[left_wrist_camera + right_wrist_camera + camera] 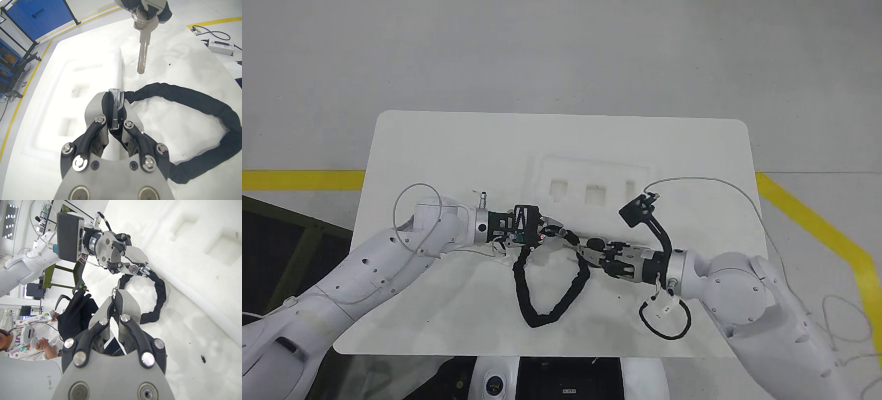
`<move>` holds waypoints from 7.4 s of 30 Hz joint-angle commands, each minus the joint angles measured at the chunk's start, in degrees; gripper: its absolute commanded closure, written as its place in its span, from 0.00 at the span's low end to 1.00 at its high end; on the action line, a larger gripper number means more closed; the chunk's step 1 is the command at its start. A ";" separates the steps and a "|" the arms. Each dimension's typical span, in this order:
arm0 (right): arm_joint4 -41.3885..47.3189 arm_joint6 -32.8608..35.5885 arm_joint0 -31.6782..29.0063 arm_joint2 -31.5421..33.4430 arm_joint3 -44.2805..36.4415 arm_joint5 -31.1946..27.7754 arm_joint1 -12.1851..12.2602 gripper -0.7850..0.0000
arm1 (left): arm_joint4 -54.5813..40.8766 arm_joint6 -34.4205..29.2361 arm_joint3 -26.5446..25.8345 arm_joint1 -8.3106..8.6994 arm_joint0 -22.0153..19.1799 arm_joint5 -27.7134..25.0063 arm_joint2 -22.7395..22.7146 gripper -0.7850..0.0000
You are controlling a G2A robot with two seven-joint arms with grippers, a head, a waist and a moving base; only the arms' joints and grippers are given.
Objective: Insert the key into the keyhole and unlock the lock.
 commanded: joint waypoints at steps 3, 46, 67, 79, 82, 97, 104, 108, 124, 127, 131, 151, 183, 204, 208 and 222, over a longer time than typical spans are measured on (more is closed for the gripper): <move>3.74 1.49 0.51 0.11 -0.27 5.37 -0.17 1.00 | 0.00 0.00 0.00 0.00 0.00 0.00 0.00 1.00; 6.23 -2.51 6.83 -4.29 3.13 19.55 -2.02 1.00 | 0.00 0.00 0.00 0.00 0.00 0.00 0.00 1.00; 4.71 -4.24 9.45 -8.54 4.19 22.41 -3.29 1.00 | 0.00 0.00 0.00 0.00 0.00 0.00 0.00 1.00; 4.80 -4.73 11.19 -10.22 5.92 23.18 -4.07 0.82 | 0.00 0.00 0.00 0.00 0.00 0.00 0.00 1.00; 5.56 -4.44 11.22 -10.00 6.07 22.36 -4.15 0.00 | 0.00 0.00 0.00 0.00 0.00 0.00 0.00 1.00; 4.59 1.72 7.62 -4.17 3.67 9.33 -2.59 0.00 | 0.00 0.00 0.00 0.00 0.00 0.00 0.00 1.00; -0.52 6.39 7.94 -2.29 5.18 -4.64 -1.64 0.00 | 0.39 -3.70 -2.38 -0.09 0.03 -5.14 -1.36 1.00; 0.10 9.05 8.83 -2.21 6.35 -16.67 -1.32 0.00 | 0.73 -5.41 -3.66 -0.35 -0.73 -9.26 -1.83 1.00; -2.36 8.35 9.39 -1.30 8.17 -31.30 -0.81 0.00 | -0.59 -9.32 -3.01 -1.96 -1.98 -14.49 -4.02 1.00; -7.72 6.84 10.41 -2.17 7.08 -36.25 -0.84 0.00 | -1.02 -9.52 -3.00 -2.16 -2.06 -15.83 -4.42 1.00; -22.46 1.51 12.39 -3.41 5.69 -45.13 -1.12 0.00 | -1.90 -10.18 -2.77 -2.47 -2.35 -18.53 -4.68 1.00; -66.37 -19.74 10.55 -9.17 -1.08 -50.60 -1.90 0.18 | -8.12 -11.96 -1.20 -2.49 -5.03 -18.53 -0.68 1.00; -72.12 -15.92 10.31 -11.14 -3.94 -45.08 -2.22 1.00 | -10.44 -10.51 -0.42 -1.84 -7.63 -18.53 3.91 1.00; -49.72 -9.11 9.31 -9.69 -0.49 -32.22 -3.24 1.00 | -10.07 -10.03 -1.29 -1.32 -6.86 -18.53 2.92 1.00; -48.03 -8.56 8.21 -9.08 -0.92 -30.48 -3.17 1.00 | -10.04 -10.13 -1.45 -1.25 -6.62 -18.53 2.61 1.00; -45.73 -8.38 7.63 -8.37 -0.85 -27.67 -3.24 1.00 | -10.09 -10.76 -1.99 -1.08 -6.15 -18.53 1.80 1.00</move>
